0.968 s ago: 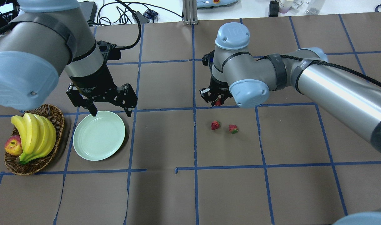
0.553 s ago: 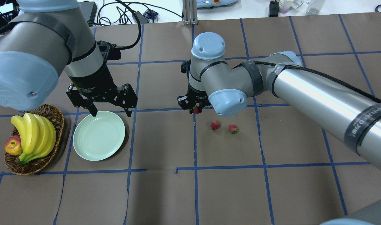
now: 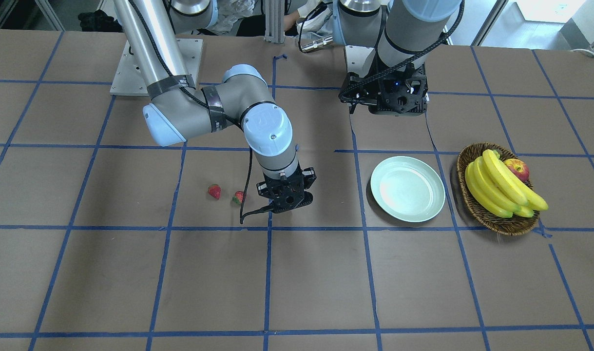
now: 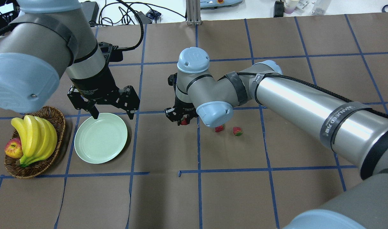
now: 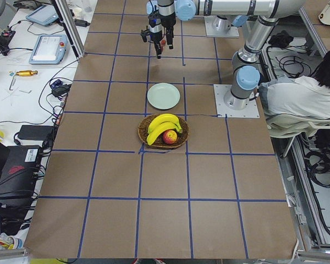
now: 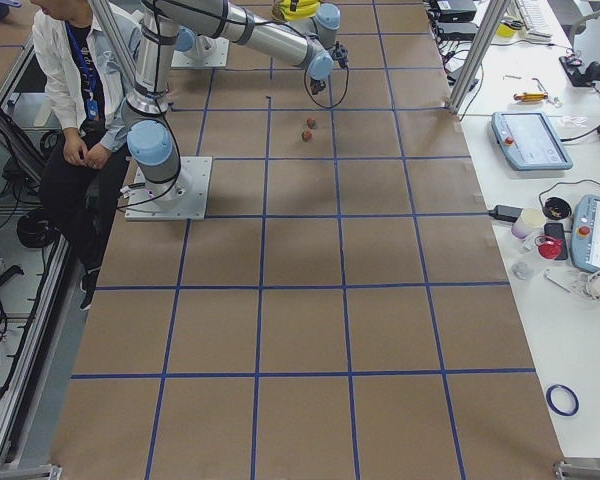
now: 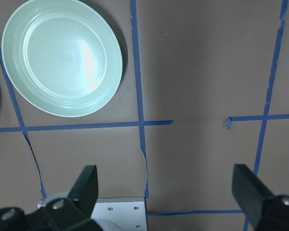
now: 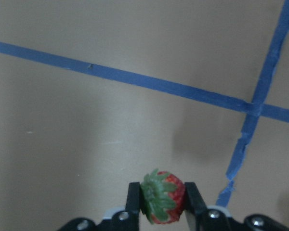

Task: Collect all strawberries into plate
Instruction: 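Carry the strawberry toward the plate and release it on the table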

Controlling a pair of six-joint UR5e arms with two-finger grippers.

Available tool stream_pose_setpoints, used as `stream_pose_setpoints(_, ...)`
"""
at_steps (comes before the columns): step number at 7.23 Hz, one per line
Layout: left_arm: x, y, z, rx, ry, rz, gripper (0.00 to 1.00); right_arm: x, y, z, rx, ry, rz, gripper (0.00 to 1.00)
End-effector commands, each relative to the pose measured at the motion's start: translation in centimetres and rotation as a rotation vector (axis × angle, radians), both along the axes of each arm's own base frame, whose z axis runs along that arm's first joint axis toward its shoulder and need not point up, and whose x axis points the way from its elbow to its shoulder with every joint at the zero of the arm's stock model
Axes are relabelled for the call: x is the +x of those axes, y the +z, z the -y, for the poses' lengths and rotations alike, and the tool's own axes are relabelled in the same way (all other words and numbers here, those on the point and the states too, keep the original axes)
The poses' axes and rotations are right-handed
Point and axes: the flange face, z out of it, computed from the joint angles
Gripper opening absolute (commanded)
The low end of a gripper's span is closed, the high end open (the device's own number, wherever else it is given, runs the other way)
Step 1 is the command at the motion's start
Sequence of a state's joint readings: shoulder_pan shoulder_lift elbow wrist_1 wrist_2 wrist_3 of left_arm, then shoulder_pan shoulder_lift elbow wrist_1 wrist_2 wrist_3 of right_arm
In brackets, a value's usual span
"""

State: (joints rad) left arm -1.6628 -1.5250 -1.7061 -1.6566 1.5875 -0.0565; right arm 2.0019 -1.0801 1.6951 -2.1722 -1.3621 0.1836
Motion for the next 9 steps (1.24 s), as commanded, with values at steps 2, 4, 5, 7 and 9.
stream_pose_setpoints(2, 0.0, -0.1, -0.1, 0.003, 0.002, -0.001, 1.0, 0.7, -1.8, -0.3, 0.028, 0.039, 0.008, 0.51)
stream_pose_setpoints(4, 0.0, -0.1, -0.1, 0.003, -0.003, -0.002, 1.0, 0.7, -2.3, -0.4, 0.039, 0.045, 0.004, 0.97)
stream_pose_setpoints(5, 0.0, -0.1, 0.0, 0.003, -0.003, 0.0, 1.0, 0.5, -1.9, -0.4, 0.037, 0.044, 0.003, 1.0)
stream_pose_setpoints(7, 0.0, -0.1, 0.0, 0.001, -0.003, 0.0, 1.0, -0.7, 2.6, -0.6, 0.018, 0.018, -0.008, 1.0)
stream_pose_setpoints(9, 0.1, -0.1, 0.0, 0.001, -0.003, -0.002, 1.0, -6.8, 6.3, 1.3, -0.027, -0.04, -0.116, 1.0)
